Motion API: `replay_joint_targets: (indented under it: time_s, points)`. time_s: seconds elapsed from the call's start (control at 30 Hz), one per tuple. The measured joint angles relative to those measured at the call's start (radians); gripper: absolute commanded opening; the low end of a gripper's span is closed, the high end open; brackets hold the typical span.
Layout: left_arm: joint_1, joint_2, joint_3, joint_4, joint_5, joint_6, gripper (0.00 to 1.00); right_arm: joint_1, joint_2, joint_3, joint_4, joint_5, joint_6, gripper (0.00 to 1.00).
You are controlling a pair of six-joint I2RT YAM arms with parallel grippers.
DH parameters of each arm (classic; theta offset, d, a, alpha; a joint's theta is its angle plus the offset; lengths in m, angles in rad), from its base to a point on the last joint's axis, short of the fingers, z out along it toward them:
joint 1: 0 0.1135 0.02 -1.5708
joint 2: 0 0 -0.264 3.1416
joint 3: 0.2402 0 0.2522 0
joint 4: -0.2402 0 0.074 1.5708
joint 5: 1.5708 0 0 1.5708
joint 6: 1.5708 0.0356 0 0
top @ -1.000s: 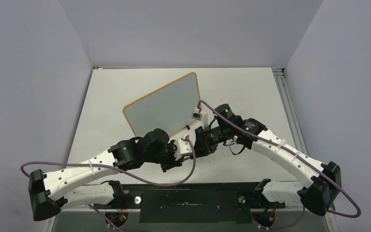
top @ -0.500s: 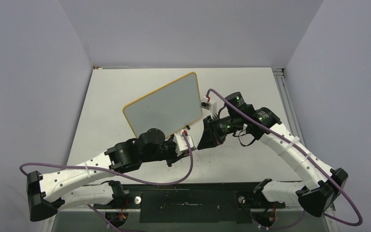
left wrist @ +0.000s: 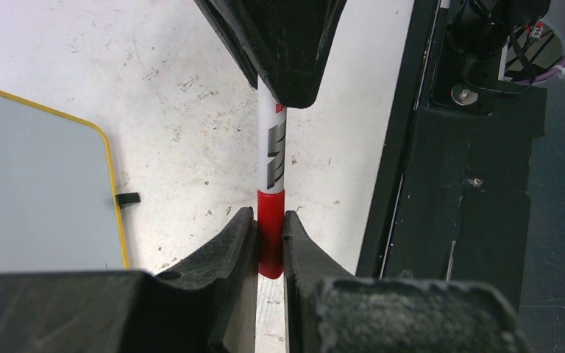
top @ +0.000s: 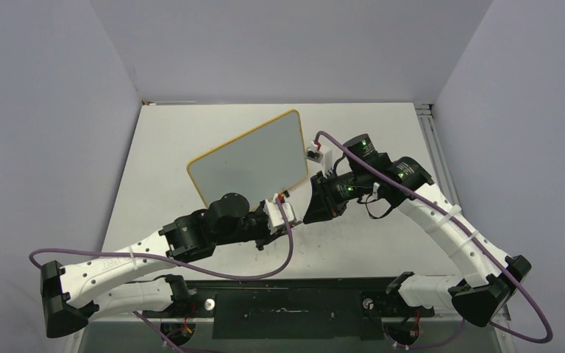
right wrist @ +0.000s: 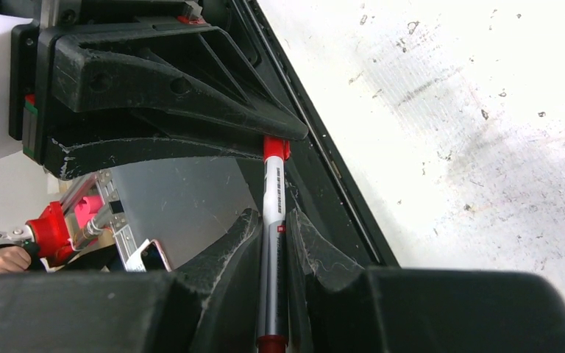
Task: Write a sentence on the whiteboard
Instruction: Open the whiteboard marker at the center of the board.
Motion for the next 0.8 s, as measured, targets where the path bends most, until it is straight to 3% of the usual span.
replay_joint_targets:
  time_s: [0.8]
  points:
    - [0.026, -0.043, -0.01, 0.043, 0.024, 0.035, 0.0, 0.002, 0.001, 0.065, -0.027, 0.027, -0.011, 0.05]
